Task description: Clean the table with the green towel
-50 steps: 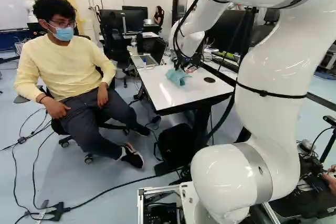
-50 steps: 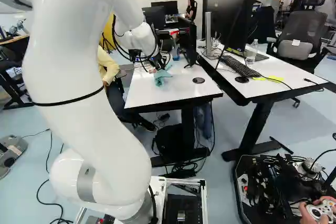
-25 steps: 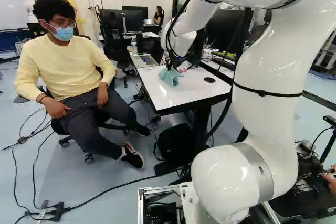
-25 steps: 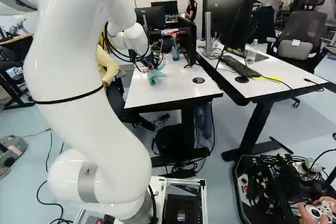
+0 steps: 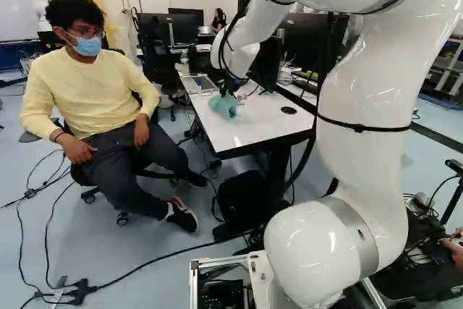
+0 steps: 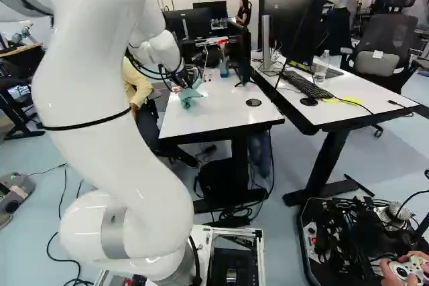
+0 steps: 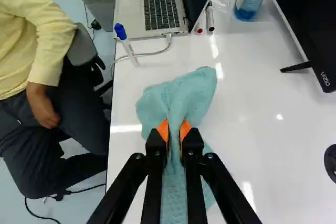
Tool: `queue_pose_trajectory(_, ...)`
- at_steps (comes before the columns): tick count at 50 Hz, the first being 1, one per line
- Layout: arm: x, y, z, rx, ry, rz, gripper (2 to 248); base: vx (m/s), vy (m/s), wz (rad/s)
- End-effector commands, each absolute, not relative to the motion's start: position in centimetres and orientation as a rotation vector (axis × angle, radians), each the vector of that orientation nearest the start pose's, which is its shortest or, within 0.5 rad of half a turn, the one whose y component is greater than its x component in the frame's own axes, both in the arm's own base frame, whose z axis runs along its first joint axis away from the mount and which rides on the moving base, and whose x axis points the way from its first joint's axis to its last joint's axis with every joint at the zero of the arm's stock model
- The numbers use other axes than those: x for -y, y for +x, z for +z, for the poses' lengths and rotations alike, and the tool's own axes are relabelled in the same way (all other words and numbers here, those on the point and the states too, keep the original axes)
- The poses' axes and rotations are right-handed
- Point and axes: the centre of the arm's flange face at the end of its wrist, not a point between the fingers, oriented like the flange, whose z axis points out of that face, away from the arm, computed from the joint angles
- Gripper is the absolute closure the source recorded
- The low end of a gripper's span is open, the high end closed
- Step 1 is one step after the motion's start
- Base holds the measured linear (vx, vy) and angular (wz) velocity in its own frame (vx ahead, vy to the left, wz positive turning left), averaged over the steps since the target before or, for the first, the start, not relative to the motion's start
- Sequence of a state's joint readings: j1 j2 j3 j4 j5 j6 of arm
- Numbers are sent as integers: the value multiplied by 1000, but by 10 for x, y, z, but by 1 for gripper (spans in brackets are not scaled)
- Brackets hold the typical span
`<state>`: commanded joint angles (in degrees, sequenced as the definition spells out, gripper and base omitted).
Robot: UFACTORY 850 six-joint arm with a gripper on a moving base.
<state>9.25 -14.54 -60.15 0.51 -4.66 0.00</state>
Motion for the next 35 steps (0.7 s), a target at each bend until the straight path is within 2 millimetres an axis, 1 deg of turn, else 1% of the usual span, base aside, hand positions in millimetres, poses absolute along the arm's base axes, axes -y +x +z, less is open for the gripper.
queue_pose_trajectory(17,-117,567,482,280,-2858,-1075,205,0,0,0)
queue_pose_trajectory(35,-120,567,482,287,-2855,-1074,205,0,0,0)
